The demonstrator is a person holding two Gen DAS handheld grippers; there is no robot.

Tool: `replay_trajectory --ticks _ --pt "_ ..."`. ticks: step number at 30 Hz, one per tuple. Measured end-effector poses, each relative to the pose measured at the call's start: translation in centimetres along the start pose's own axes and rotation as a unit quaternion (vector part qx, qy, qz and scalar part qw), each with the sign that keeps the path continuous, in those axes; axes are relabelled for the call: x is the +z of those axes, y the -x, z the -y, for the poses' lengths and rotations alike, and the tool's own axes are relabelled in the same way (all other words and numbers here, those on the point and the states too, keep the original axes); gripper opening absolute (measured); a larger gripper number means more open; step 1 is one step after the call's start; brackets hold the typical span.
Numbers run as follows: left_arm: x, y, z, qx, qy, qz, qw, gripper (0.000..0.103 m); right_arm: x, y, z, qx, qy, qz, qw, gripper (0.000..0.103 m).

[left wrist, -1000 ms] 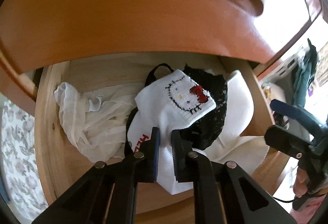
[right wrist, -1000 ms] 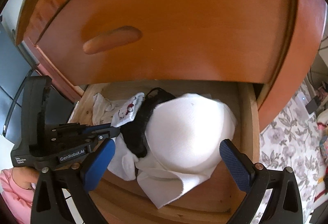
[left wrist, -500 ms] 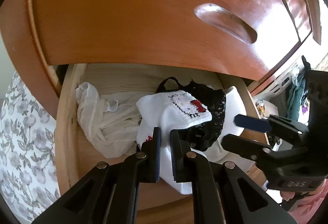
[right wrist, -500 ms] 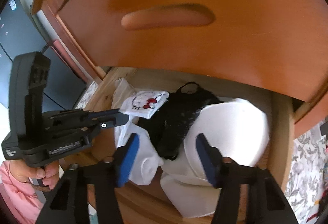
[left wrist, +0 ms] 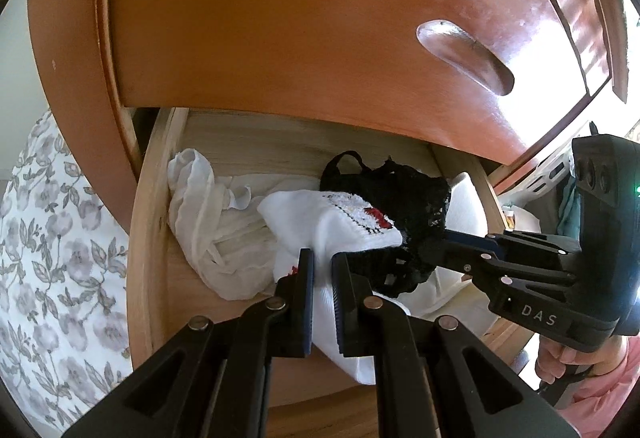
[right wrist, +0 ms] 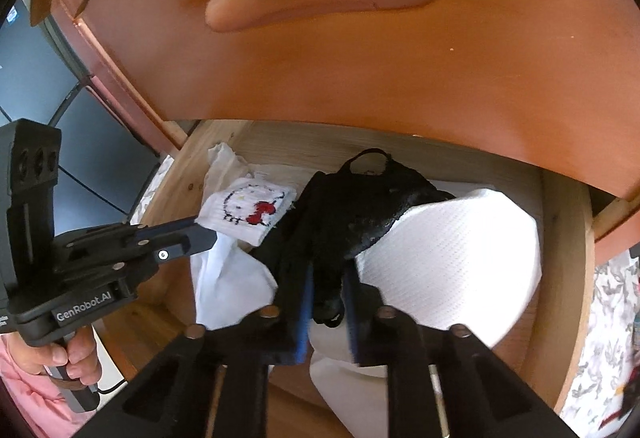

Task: Take underwear out of drawer
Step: 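Lift the white sock and black lace item up out of the drawer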

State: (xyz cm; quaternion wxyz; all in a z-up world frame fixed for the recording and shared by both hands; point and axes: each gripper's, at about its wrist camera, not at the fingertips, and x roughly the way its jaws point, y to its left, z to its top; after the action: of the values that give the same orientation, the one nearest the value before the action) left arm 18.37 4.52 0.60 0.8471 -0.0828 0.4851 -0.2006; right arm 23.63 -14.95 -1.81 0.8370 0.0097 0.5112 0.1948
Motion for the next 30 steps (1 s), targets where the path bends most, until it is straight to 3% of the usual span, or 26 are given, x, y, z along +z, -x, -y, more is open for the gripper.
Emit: replay_trajectory --ticks 15,30 --pt "-0.4 0.9 0.8 0.003 0.018 0.016 0.9997 0.009 -1.1 3.4 -1.0 0.035 0.011 0.043 0.998 0.002" --pt "-1.4 5.9 3.0 0.003 0.032 0.076 0.9966 0.009 -3.3 12.6 -2.7 0.074 0.012 0.147 0.986 0.002"
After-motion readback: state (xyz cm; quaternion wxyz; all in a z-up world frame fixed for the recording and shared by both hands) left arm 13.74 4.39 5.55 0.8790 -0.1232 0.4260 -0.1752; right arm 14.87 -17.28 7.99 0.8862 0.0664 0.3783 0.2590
